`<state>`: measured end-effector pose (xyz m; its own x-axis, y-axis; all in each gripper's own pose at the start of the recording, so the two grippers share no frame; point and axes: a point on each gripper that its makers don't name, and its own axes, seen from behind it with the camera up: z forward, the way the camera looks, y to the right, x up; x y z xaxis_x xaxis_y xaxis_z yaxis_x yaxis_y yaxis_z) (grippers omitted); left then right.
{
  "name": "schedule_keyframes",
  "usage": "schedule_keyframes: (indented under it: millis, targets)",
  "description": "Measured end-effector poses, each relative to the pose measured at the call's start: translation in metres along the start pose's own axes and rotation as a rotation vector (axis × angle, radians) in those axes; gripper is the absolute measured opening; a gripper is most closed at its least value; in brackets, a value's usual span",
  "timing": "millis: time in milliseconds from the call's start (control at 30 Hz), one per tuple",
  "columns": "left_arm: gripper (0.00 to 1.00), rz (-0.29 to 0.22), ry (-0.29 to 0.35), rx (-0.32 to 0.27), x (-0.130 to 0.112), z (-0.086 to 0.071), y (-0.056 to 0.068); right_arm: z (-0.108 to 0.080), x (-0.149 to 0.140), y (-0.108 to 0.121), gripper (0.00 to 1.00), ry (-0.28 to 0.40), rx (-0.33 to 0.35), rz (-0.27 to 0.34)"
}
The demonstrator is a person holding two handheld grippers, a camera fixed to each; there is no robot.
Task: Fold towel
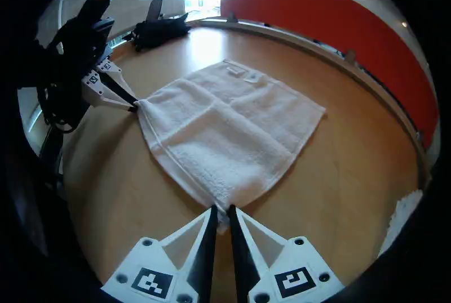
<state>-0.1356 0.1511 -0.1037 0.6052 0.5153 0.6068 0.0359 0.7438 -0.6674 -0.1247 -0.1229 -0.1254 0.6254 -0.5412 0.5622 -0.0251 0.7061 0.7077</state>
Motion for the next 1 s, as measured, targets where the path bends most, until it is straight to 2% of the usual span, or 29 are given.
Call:
schedule_keyframes:
  millis: [200,500,1000]
  targets:
    - [0.13,-0.015,0.015,0.001,0.012,-0.017,0.002,-0.018,0.015,0.003,0.16,0.033,-0.021,0.002]
    - [0.13,-0.040,0.035,0.005,0.032,-0.050,0.007,-0.048,0.039,0.007,0.16,0.078,-0.048,-0.006]
    - [0.13,-0.042,0.048,0.013,0.053,-0.099,0.018,-0.089,0.061,-0.006,0.16,0.107,-0.048,-0.017]
